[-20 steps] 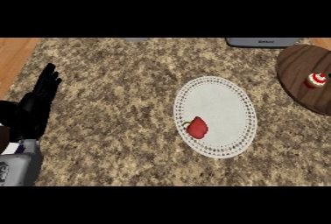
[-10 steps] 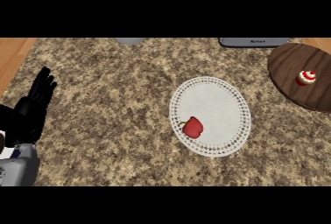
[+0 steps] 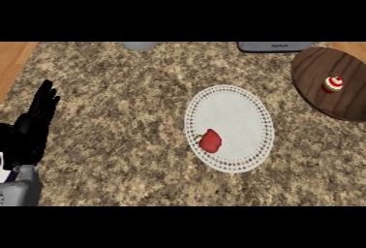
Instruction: Pick the cupcake from the placemat and place it in the bowl
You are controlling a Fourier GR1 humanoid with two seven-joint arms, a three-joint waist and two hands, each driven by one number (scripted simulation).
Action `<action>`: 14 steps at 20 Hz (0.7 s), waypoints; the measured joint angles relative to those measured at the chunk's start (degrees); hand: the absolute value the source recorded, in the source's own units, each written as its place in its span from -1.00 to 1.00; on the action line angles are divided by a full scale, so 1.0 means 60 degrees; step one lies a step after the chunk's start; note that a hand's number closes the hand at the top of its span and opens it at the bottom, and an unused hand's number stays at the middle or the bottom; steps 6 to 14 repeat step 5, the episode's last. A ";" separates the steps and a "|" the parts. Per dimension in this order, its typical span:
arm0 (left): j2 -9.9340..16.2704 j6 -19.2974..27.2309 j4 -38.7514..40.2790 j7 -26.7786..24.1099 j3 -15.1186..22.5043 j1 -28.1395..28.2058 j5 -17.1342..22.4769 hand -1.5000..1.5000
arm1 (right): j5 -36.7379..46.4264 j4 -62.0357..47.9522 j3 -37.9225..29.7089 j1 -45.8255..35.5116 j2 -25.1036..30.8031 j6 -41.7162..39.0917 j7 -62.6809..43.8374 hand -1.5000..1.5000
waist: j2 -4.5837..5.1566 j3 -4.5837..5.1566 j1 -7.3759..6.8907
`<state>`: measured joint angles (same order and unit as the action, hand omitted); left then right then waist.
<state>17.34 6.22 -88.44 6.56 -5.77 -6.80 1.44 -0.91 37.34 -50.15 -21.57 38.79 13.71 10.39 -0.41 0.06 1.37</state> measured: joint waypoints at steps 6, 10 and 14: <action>-0.0058 -0.0055 -0.0094 0.0050 0.0025 0.0050 -0.0122 0.00 | -0.0925 0.2153 -0.0273 0.1494 -0.0664 -0.0848 -0.0239 -1.00 | 0.0009 0.0002 -0.0040; -0.0058 -0.0055 -0.0094 0.0050 0.0025 0.0050 -0.0122 0.00 | -0.0925 0.2153 -0.0273 0.1494 -0.0664 -0.0848 -0.0239 -1.00 | 0.0009 0.0002 -0.0040; -0.0058 -0.0055 -0.0094 0.0050 0.0025 0.0050 -0.0122 0.00 | -0.0925 0.2153 -0.0273 0.1494 -0.0664 -0.0848 -0.0239 -1.00 | 0.0009 0.0002 -0.0040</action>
